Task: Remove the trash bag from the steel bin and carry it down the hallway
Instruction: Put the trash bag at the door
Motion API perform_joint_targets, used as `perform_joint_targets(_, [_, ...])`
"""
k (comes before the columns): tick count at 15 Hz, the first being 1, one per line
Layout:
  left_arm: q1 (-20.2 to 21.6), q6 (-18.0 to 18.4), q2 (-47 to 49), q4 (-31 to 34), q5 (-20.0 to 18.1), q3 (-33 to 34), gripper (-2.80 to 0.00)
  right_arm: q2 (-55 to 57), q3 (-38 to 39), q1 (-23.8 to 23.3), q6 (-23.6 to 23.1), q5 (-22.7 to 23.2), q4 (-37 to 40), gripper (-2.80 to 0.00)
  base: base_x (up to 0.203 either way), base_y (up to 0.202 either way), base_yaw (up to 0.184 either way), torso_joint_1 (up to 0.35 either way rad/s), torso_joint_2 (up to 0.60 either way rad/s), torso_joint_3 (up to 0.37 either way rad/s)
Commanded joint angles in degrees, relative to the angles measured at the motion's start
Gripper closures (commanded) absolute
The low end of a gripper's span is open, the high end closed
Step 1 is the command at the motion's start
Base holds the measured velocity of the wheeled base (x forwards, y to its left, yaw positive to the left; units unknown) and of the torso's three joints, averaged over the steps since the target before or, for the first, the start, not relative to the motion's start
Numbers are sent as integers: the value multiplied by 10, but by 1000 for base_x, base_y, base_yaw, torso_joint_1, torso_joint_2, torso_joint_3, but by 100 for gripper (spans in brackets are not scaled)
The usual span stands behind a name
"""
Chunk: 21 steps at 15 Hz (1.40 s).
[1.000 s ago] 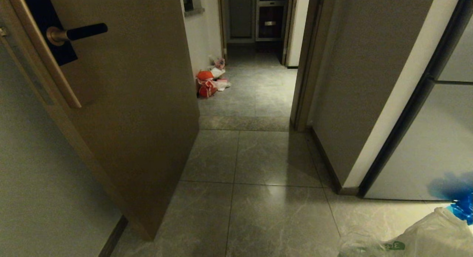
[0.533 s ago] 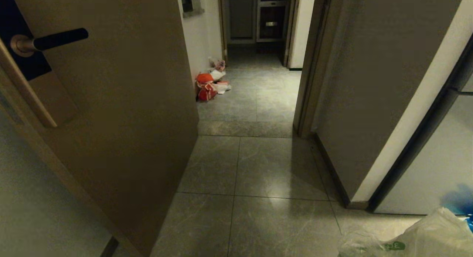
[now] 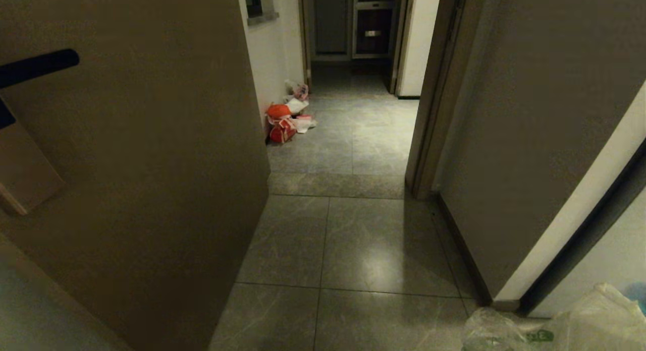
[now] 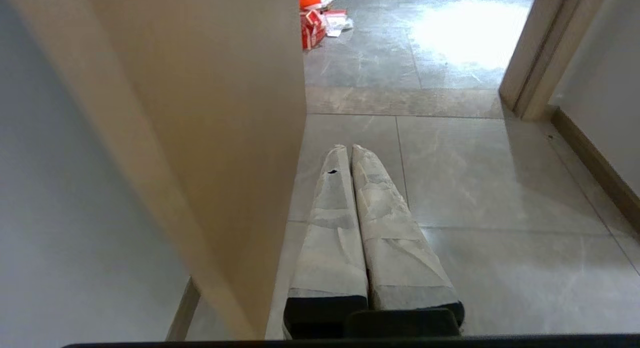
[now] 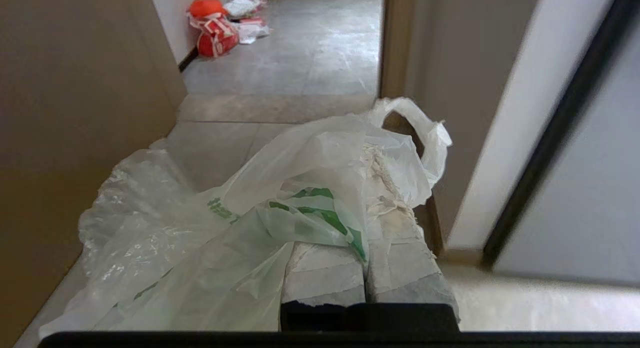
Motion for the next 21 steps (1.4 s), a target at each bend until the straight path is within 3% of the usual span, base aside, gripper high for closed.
perform_joint_targets(1, [0, 0, 0, 0, 0, 0, 0, 1, 8, 0, 0, 0, 0, 0, 193, 0, 0, 4, 6, 7])
perform_joint_targets(21, [0, 0, 1, 0, 0, 1, 0, 1, 8, 0, 0, 0, 0, 0, 193, 0, 1, 3, 2, 3])
